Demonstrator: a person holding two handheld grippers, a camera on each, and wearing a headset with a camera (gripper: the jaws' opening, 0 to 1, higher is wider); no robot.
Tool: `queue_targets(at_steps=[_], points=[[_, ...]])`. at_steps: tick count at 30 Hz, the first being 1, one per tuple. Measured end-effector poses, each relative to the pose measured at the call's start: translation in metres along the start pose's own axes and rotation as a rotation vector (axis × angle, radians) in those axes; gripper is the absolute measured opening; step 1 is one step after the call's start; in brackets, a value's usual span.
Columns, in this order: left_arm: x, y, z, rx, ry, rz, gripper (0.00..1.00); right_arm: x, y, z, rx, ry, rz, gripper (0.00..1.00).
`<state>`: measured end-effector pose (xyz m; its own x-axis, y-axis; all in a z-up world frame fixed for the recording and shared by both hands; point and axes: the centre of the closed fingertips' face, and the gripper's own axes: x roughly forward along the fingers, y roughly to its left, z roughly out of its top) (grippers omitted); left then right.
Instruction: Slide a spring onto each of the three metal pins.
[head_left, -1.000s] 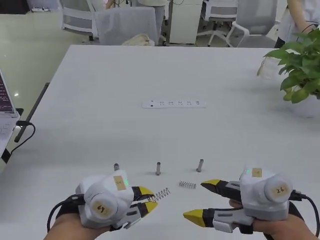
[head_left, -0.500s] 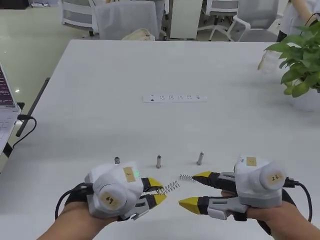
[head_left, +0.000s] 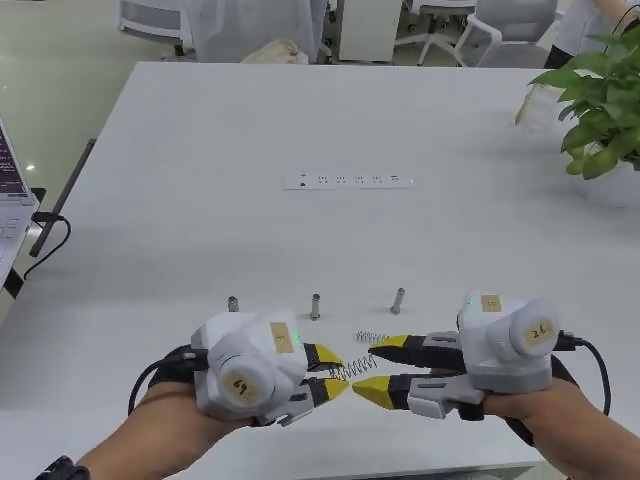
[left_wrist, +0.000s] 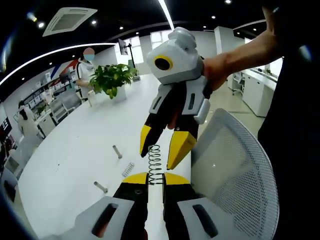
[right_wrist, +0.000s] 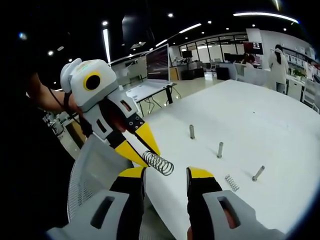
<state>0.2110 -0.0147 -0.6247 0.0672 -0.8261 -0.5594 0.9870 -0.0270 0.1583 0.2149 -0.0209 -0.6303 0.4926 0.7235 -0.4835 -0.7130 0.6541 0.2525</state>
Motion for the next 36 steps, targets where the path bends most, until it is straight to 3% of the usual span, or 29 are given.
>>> queue_targets(at_steps=[6,16,24,36], points=[[0.002,-0.003,-0.002,0.035,0.018,-0.019,0.02,0.002,0.011,0.001,-0.007,0.009,0.06,0.21],[0.004,-0.003,-0.003,0.077,0.04,-0.032,0.02,0.002,0.008,0.007,-0.003,-0.01,0.061,0.15],[0.009,0.001,-0.003,0.105,0.05,-0.038,0.02,0.001,0.012,0.016,0.017,-0.028,0.108,0.09],[0.012,0.009,-0.003,0.095,0.045,-0.036,0.02,0.004,0.005,0.021,-0.011,-0.01,0.087,0.09]])
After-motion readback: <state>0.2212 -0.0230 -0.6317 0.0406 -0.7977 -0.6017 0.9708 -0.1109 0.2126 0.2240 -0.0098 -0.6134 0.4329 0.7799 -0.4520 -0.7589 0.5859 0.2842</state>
